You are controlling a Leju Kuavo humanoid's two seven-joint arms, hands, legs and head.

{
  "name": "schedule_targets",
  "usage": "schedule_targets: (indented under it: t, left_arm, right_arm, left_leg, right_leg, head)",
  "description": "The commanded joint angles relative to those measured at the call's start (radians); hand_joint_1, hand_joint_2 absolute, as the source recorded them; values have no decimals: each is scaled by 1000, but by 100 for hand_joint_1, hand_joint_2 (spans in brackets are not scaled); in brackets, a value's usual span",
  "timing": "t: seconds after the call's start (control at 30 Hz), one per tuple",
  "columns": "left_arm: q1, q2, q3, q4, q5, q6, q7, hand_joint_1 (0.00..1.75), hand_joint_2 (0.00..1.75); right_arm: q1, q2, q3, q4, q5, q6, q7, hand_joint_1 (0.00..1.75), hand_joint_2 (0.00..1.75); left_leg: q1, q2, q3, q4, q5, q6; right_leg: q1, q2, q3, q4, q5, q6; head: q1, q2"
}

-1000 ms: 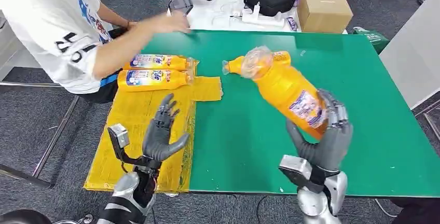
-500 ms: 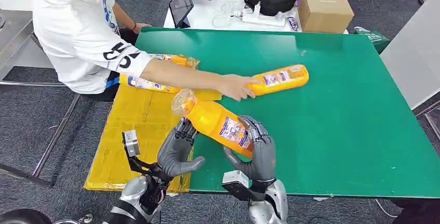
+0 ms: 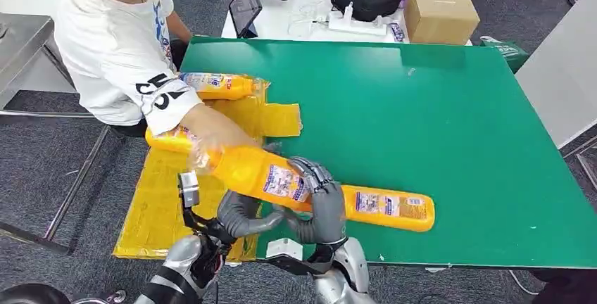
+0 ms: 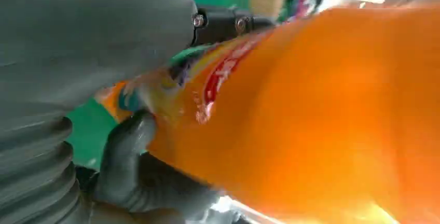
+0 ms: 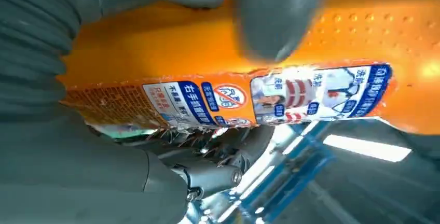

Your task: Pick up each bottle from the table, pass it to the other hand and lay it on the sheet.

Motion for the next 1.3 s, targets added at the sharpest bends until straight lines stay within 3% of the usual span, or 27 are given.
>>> schedule_targets:
  t: [0.03, 0.2, 0.57, 1.1, 1.13, 1.17, 1.3]
  left_arm:
    - [-75, 9, -45, 113, 33, 1, 9, 0, 175]
    - [-51, 2, 0, 76, 122, -32, 8, 0, 175]
    - [4, -16, 74, -48, 221, -28, 32, 0, 175]
    - [-2, -12, 17, -29, 79, 32, 5, 0, 175]
    - [-2, -8, 6, -22, 82, 3, 0, 56, 175]
    - [-1, -6, 3, -20, 81, -2, -2, 175, 175]
    - [7, -4, -3, -30, 64, -6, -17, 175, 175]
  right_arm:
    - [-104, 7, 174, 261, -29, 3, 9, 175, 175]
    - [-117, -6, 230, 362, -78, 25, 6, 175, 175]
    - [-100, -18, 237, 364, -99, 66, 49, 175, 175]
    - [-120, -2, 243, 346, -86, 83, 83, 175, 175]
    - [-126, 0, 244, 345, -86, 82, 84, 175, 175]
    - [-128, 0, 244, 345, -85, 81, 85, 175, 175]
    - [-137, -1, 237, 348, -80, 76, 103, 175, 175]
  left_leg:
    - [1, 1, 5, -1, -1, -1]
    - [1, -1, 5, -1, -1, -1]
    - [1, -1, 2, 0, -1, -1]
    - [0, -1, 2, 0, -1, -1]
    - [1, -1, 1, 0, 0, -1]
    - [1, -1, 3, 0, -1, -1]
    - [0, 0, 1, 0, 0, 0]
  right_leg:
    - [1, 0, 5, -2, 0, -2]
    - [1, -2, 6, -2, -1, -2]
    - [1, -3, 2, -1, -1, -1]
    - [1, -3, 2, 0, -1, -1]
    - [1, -3, 1, 0, -1, -1]
    - [1, -4, 3, 0, -2, -2]
    - [0, -2, 0, 0, -1, -1]
  head:
    - [1, 0]
    - [1, 0]
    - [0, 0]
    - [0, 0]
    - [0, 0]
    - [0, 0]
    - [0, 0]
